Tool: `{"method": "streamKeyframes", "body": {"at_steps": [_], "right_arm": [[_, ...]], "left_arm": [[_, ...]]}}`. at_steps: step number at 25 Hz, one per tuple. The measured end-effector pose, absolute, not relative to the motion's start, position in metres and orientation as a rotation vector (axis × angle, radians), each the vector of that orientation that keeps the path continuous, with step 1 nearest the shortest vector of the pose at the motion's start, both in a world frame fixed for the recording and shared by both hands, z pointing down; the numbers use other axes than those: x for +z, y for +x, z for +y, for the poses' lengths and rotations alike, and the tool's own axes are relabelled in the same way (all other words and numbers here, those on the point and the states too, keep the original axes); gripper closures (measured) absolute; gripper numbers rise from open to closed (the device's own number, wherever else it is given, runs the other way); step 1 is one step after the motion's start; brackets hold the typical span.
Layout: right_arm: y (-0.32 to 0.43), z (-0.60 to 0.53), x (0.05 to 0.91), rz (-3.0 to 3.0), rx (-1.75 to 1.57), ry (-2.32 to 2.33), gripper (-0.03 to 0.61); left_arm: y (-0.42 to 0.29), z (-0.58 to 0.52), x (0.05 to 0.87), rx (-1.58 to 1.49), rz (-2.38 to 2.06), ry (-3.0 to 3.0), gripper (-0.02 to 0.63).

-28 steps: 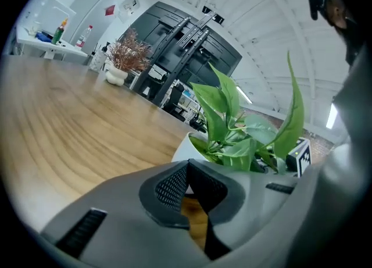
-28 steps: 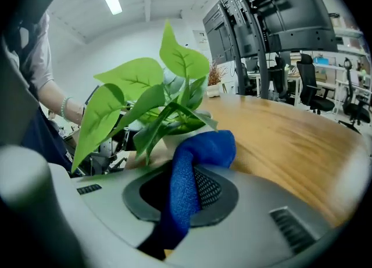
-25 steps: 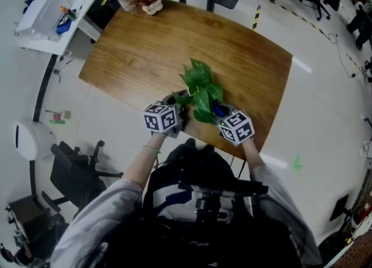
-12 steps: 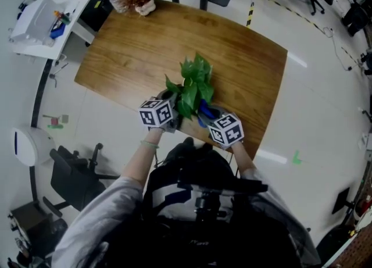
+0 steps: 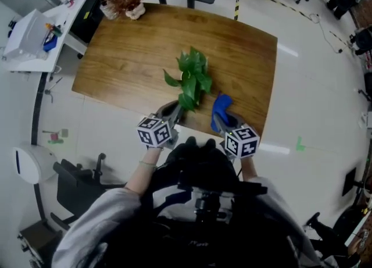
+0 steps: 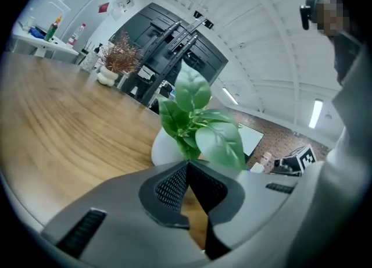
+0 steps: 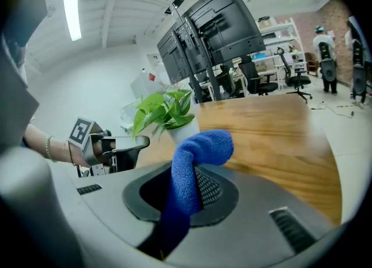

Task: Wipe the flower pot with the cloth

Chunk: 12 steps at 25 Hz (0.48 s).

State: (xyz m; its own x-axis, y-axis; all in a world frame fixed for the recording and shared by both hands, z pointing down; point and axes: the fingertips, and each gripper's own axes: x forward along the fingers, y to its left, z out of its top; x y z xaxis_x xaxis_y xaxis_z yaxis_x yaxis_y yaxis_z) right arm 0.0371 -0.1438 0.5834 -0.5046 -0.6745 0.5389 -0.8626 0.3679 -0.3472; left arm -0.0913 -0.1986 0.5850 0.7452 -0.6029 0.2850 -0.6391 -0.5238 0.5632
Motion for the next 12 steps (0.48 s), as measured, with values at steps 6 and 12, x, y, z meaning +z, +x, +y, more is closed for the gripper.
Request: {"method": "streamKeyframes", "body": {"at_steps": [6,12], "right_arm": [[0.057,-0.12,0.56,-2.334,0.911,1.544,0.52],[0.07,-0.08,0.537,-2.378,0.891,1.567,0.52]], "left_arm": [[-0.071,-0.166,0.562,0.022,-0.829,2.334,0.606],[-0.045,-0.12,0.546,-0.003,-0.806,2.366,0.606]]}}
